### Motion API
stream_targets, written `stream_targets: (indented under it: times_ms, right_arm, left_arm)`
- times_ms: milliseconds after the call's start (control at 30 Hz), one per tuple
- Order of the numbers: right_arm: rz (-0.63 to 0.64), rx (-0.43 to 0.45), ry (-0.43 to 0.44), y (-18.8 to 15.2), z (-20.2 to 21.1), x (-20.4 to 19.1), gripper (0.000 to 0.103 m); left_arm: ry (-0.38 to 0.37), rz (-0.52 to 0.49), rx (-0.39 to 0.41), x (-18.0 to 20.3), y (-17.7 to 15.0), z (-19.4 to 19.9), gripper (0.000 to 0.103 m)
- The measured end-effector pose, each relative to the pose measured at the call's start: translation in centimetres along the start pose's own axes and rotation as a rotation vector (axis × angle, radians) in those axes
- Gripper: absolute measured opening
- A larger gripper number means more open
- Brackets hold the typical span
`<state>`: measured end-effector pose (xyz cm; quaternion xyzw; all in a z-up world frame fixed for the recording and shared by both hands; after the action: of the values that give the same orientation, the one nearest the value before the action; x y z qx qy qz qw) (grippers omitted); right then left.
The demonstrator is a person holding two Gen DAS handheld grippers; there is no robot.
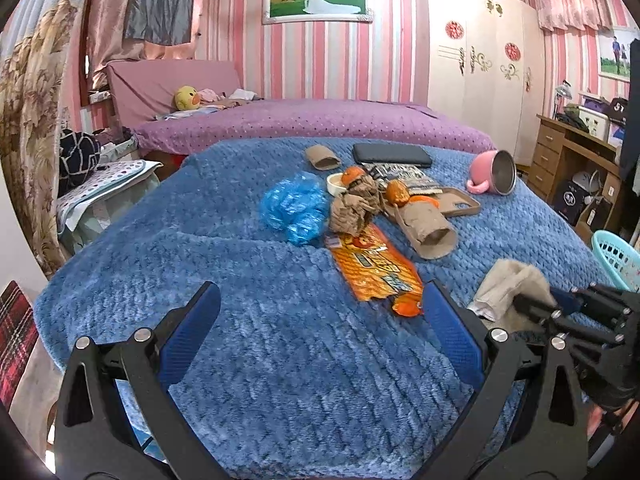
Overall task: Collect trash
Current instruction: 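Grasp the orange snack wrapper with the left gripper while the right gripper holds the beige cloth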
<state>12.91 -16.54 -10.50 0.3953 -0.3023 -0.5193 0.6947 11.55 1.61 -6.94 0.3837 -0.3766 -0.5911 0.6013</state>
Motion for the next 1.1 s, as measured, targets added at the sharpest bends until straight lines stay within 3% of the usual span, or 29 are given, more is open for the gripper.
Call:
stream_targets:
  times_ms: [267, 400, 500, 633, 733, 800, 967, 1100]
  right_arm:
    - [-0.051, 0.065, -0.079, 0.9, 2.4, 5.7, 0.016]
    - [-0.135, 0.068, -0.106, 0.6, 3.2, 9.5, 0.016]
    - [-0.175, 0.078, -0.118, 0.4, 3.6, 11.2, 0.016]
    - [-0.198, 0.08, -0.111, 0.3, 3.7, 11.8, 0.016]
    - [-0.196, 0.08, -0.101, 0.3, 3.6, 11.7, 0.016]
    - [-0.201, 0.085, -0.097, 0.4, 3.7, 11.7, 0.016]
    - [-0.215, 0.095, -0.097, 0.4, 4.2, 12.4, 0.016]
    - [-0.231, 0.123, -0.113, 1.2, 5.2, 13.6, 0.016]
  left_arm:
    - [-0.021, 0.001, -0.045, 2.2, 0.1, -2.4, 0.098]
    - [-0.014, 0.017, -0.081, 3.1, -0.3, -4.0, 0.095]
    - [-0.02, 0.018, -0.11, 3.8, -0.8, -5.2, 0.085]
    - [-0.021, 0.007, -0.161, 4.6, -1.8, -6.9, 0.055]
    - [-0.025, 0.031, -0.18, 4.5, -2.2, -7.4, 0.041]
    - [-0.038, 0.035, -0.172, 4.6, -1.9, -7.1, 0.023]
    - [-0.083, 0.091, -0.161, 4.3, -0.9, -5.6, 0.015]
    - [-0.084, 0.076, -0.092, 4.3, 1.7, -3.6, 0.011]
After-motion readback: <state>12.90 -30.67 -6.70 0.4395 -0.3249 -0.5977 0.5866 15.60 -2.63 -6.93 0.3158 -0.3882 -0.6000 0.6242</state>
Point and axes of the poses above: each gripper's, at about its wrist camera, not at the fingertips, and z roughly against the way its jaws point, x to its right, y to its top, the point moved 10 cm from there along -z, roughly the way its jaws point, and after that the axes turned 5 degrees about x, right-handed, at the moved point
